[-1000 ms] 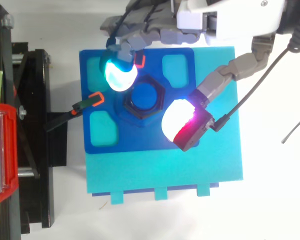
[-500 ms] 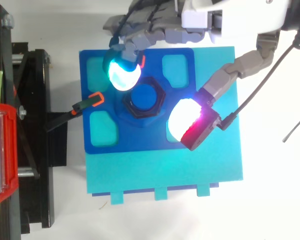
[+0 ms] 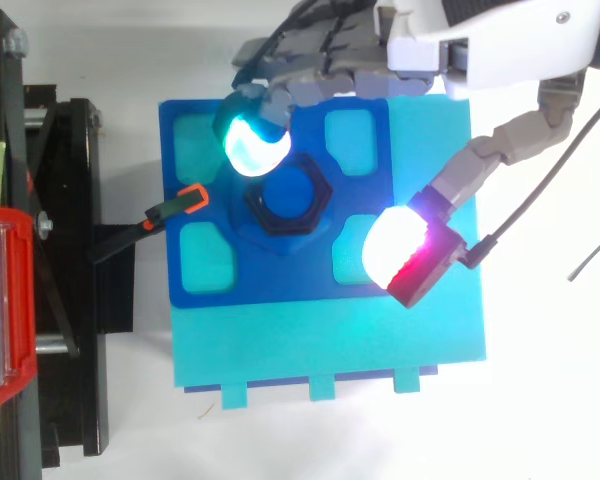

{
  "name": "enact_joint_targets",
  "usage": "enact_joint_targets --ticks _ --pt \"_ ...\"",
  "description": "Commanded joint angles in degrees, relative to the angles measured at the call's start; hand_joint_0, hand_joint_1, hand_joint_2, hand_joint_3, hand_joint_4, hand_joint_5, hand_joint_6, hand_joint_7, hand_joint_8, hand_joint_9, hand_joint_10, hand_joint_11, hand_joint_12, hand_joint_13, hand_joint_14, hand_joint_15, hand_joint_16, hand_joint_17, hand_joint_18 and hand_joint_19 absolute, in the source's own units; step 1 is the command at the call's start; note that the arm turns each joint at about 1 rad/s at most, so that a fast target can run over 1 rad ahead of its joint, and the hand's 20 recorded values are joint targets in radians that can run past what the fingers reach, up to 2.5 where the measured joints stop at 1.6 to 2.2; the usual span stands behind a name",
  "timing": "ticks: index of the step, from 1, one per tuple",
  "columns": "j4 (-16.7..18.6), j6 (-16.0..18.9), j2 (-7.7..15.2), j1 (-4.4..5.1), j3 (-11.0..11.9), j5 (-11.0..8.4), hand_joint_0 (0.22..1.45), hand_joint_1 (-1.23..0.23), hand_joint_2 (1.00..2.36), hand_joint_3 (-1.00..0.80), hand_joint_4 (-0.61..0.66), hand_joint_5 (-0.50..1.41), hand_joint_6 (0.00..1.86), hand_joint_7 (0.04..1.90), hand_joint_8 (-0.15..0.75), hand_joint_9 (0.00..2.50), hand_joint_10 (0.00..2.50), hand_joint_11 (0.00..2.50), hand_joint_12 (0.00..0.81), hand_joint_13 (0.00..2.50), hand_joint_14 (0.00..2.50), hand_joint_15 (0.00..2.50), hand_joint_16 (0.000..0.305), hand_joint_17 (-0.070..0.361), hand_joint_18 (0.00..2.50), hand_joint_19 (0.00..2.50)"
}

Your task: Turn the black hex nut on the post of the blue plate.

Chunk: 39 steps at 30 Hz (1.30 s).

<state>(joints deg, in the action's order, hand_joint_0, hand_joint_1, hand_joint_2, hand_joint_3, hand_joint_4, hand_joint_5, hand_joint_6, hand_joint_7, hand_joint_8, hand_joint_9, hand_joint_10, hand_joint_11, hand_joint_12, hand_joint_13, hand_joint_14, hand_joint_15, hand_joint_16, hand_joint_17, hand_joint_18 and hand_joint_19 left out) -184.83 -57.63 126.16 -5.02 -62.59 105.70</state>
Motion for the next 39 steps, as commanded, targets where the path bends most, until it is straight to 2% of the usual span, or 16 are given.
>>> enact_joint_targets --ticks 1,17,25,32,38,39 --pt "-1.2 -0.9 -0.3 0.10 0.0 -0.23 0.43 -0.40 1.00 -0.50 0.48 -0.27 0.50 0.81 0.472 0.25 0.00 0.06 0.566 0.35 0.00 0.45 0.068 0.153 0.19 0.36" --pt "-1.9 -1.0 -0.4 0.36 0.0 -1.02 0.44 -0.41 1.00 -0.50 0.48 -0.27 0.50 0.81 0.471 0.25 0.00 0.06 0.567 0.37 0.00 0.48 0.068 0.152 0.21 0.37" --pt "-4.3 -1.3 -2.5 1.06 0.0 -3.66 0.44 -0.41 1.00 -0.50 0.47 -0.27 0.50 0.81 0.470 0.25 0.00 0.05 0.567 0.37 0.00 0.47 0.068 0.152 0.22 0.37" --pt "-6.6 -1.8 -3.1 1.42 0.0 -4.36 0.44 -0.41 1.00 -0.50 0.47 -0.27 0.50 0.81 0.469 0.25 0.00 0.06 0.566 0.37 0.00 0.48 0.067 0.152 0.23 0.37" --pt "-6.9 -1.8 -3.2 1.68 0.0 -4.89 0.44 -0.42 1.00 -0.50 0.47 -0.27 0.50 0.81 0.470 0.25 0.00 0.05 0.568 0.38 0.00 0.49 0.067 0.151 0.24 0.38" --pt "-7.0 -1.8 -3.5 1.94 0.0 -5.59 0.44 -0.42 1.00 -0.50 0.47 -0.27 0.50 0.81 0.470 0.25 0.00 0.05 0.569 0.38 0.00 0.49 0.067 0.152 0.24 0.39"
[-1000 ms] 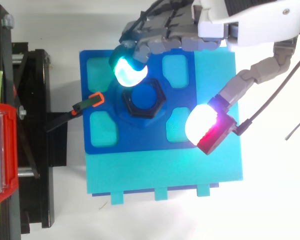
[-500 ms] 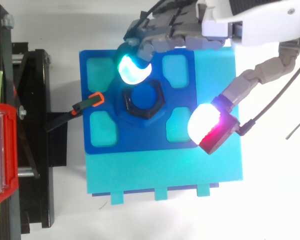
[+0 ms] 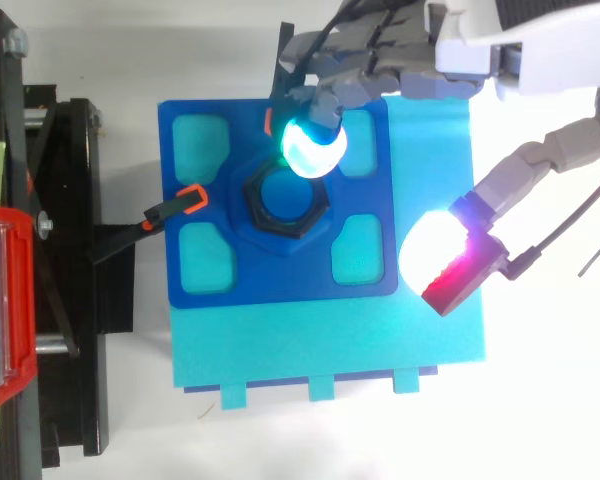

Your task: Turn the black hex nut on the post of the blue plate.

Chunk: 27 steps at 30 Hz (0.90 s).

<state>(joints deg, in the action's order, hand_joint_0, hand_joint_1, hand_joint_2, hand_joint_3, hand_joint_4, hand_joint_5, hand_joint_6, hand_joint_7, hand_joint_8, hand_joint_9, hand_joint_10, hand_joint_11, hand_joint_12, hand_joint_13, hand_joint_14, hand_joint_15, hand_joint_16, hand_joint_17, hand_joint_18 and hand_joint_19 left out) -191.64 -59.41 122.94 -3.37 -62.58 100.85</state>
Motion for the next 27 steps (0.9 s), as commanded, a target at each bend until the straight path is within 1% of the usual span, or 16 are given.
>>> enact_joint_targets --ticks 1,4,7,10,12,13,15,16,19,21,22,23,24,25,27 --pt "-0.1 0.0 -0.3 0.47 0.0 -1.01 0.44 -0.42 1.00 -0.50 0.47 -0.27 0.50 0.81 0.470 0.25 0.00 0.06 0.569 0.38 0.00 0.49 0.067 0.151 0.24 0.38" --pt "-0.1 0.3 -0.3 0.83 0.0 -1.80 0.44 -0.42 1.00 -0.50 0.47 -0.27 0.50 0.81 0.470 0.25 0.00 0.05 0.568 0.38 0.00 0.48 0.067 0.151 0.25 0.38" --pt "-0.1 0.3 -0.2 1.00 0.0 -2.07 0.44 -0.42 1.00 -0.50 0.47 -0.27 0.50 0.81 0.469 0.25 0.00 0.06 0.564 0.36 0.00 0.46 0.067 0.150 0.21 0.36" --pt "-0.1 0.3 -0.2 1.27 1.3 -2.07 0.44 -0.42 1.00 -0.50 0.47 -0.27 0.50 0.81 0.468 0.25 0.00 0.06 0.564 0.36 0.00 0.45 0.067 0.150 0.21 0.35" --pt "-0.1 0.3 -0.2 1.53 2.1 -2.51 0.44 -0.42 1.00 -0.50 0.47 -0.27 0.50 0.81 0.468 0.25 0.00 0.06 0.561 0.35 0.00 0.46 0.067 0.150 0.21 0.35" --pt "-0.1 0.4 -0.2 1.88 2.9 -3.65 0.44 -0.42 1.00 -0.50 0.47 -0.27 0.50 0.81 0.468 0.25 0.00 0.06 0.561 0.35 0.00 0.45 0.067 0.150 0.20 0.35" --pt "0.0 0.6 -0.2 2.06 3.3 -4.35 0.44 -0.42 1.00 -0.50 0.47 -0.27 0.50 0.81 0.468 0.25 0.00 0.05 0.562 0.35 0.00 0.46 0.067 0.150 0.20 0.35" --pt "0.0 1.0 -0.2 2.23 3.7 -5.23 0.44 -0.42 1.00 -0.50 0.47 -0.27 0.50 0.81 0.467 0.25 0.00 0.06 0.561 0.35 0.01 0.45 0.067 0.150 0.20 0.35" --pt "0.0 2.2 -0.2 2.58 3.7 -6.11 0.45 -0.42 1.00 -0.50 0.47 -0.27 0.50 0.81 0.466 0.25 0.00 0.05 0.561 0.35 0.00 0.45 0.066 0.150 0.20 0.35" --pt "0.2 3.6 -0.2 2.76 3.7 -6.90 0.45 -0.43 1.00 -0.50 0.47 -0.27 0.50 0.80 0.466 0.25 0.00 0.05 0.559 0.35 0.00 0.44 0.067 0.150 0.20 0.35" --pt "0.8 5.1 -0.2 3.02 3.7 -7.69 0.45 -0.43 1.00 -0.50 0.47 -0.27 0.50 0.80 0.466 0.25 0.00 0.05 0.558 0.34 0.00 0.45 0.066 0.149 0.19 0.35" --pt "1.4 5.8 -0.2 3.11 3.7 -8.22 0.45 -0.43 1.00 -0.50 0.47 -0.27 0.50 0.80 0.466 0.25 0.00 0.06 0.557 0.34 0.00 0.45 0.066 0.149 0.18 0.35" --pt "2.8 6.9 -0.2 3.46 3.7 -9.27 0.45 -0.43 1.00 -0.50 0.47 -0.27 0.50 0.80 0.465 0.25 0.00 0.04 0.557 0.34 0.00 0.45 0.066 0.149 0.18 0.35" --pt "4.3 7.2 -0.2 3.81 3.6 -10.06 0.45 -0.43 1.00 -0.50 0.47 -0.27 0.50 0.79 0.466 0.25 0.00 0.05 0.557 0.34 0.00 0.45 0.066 0.149 0.18 0.35" --pt "5.9 7.2 0.2 4.25 3.7 -10.68 0.45 -0.43 1.00 -0.50 0.47 -0.27 0.50 0.79 0.466 0.25 0.00 0.05 0.557 0.34 0.00 0.45 0.066 0.149 0.18 0.35"
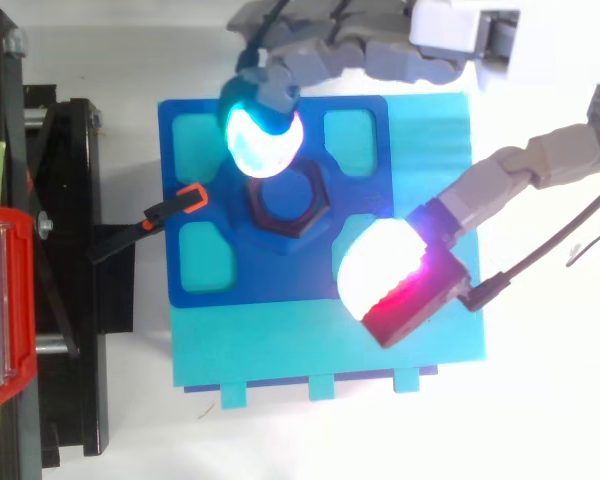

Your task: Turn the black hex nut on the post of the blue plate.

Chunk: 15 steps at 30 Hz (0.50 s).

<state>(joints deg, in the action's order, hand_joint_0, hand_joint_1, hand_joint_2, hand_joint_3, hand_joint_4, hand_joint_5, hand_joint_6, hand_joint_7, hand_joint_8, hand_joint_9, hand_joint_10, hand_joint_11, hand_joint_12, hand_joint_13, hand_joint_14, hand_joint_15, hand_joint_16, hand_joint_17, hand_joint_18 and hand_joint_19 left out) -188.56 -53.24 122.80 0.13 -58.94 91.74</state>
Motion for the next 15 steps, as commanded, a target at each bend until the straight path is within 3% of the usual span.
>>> enact_joint_targets --ticks 1,9,15 --pt "5.0 0.9 1.0 1.19 -0.2 -1.65 0.45 -0.43 1.00 -0.50 0.47 -0.27 0.50 0.79 0.466 0.25 0.00 0.06 0.556 0.34 0.00 0.45 0.066 0.149 0.18 0.35" --pt "7.5 1.9 3.0 1.63 -0.6 -1.65 0.45 -0.43 1.00 -0.50 0.46 -0.27 0.50 0.79 0.473 0.28 0.00 0.06 0.557 0.35 0.00 0.46 0.066 0.149 0.20 0.36" --pt "10.0 2.0 3.0 1.63 -2.8 -1.47 0.45 -0.43 1.00 -0.50 0.46 -0.27 0.50 0.79 0.476 0.28 0.00 0.07 0.558 0.35 0.01 0.46 0.066 0.148 0.20 0.36"
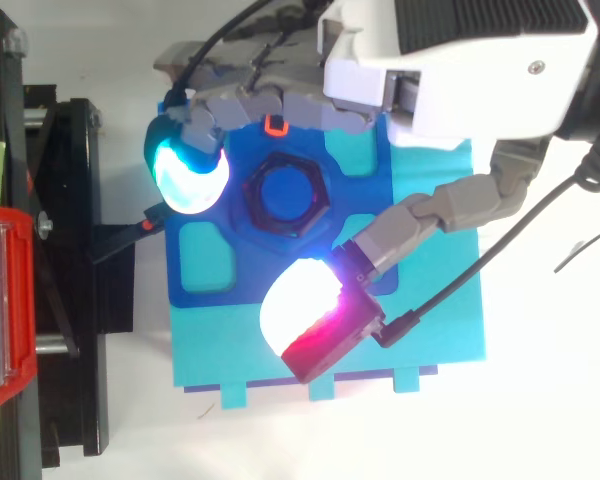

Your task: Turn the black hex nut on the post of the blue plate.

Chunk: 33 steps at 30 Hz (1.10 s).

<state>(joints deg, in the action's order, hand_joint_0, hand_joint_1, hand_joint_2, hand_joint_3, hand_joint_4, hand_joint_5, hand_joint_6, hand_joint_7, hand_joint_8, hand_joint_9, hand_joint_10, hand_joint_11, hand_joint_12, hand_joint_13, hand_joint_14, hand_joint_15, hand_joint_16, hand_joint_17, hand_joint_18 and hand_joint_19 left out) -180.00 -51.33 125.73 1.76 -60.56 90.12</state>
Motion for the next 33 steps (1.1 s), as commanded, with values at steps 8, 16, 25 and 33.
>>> enact_joint_targets --ticks 8,16,25,33 --pt "6.0 0.9 0.0 -0.01 -4.8 1.02 0.45 -0.46 1.00 -0.50 0.45 -0.27 0.50 0.79 0.476 0.29 0.00 0.06 0.557 0.36 0.00 0.46 0.066 0.148 0.21 0.35" --pt "5.8 0.9 0.0 -0.62 -5.6 1.99 0.46 -0.71 1.00 -0.50 0.45 -0.25 0.50 0.79 0.445 0.32 0.00 0.00 0.531 0.38 0.00 0.36 0.064 0.145 0.25 0.24" --pt "8.3 1.2 0.0 -0.80 -7.7 2.08 0.45 -0.94 1.00 -0.50 0.31 -0.25 0.50 0.81 0.386 0.27 0.00 0.00 0.502 0.35 0.01 0.25 0.061 0.138 0.22 0.13" --pt "8.8 1.1 0.0 -0.80 -7.8 2.08 0.38 -0.89 1.00 -0.50 0.26 -0.27 0.50 0.81 0.371 0.19 0.00 0.00 0.515 0.28 0.00 0.24 0.066 0.149 0.11 0.18"
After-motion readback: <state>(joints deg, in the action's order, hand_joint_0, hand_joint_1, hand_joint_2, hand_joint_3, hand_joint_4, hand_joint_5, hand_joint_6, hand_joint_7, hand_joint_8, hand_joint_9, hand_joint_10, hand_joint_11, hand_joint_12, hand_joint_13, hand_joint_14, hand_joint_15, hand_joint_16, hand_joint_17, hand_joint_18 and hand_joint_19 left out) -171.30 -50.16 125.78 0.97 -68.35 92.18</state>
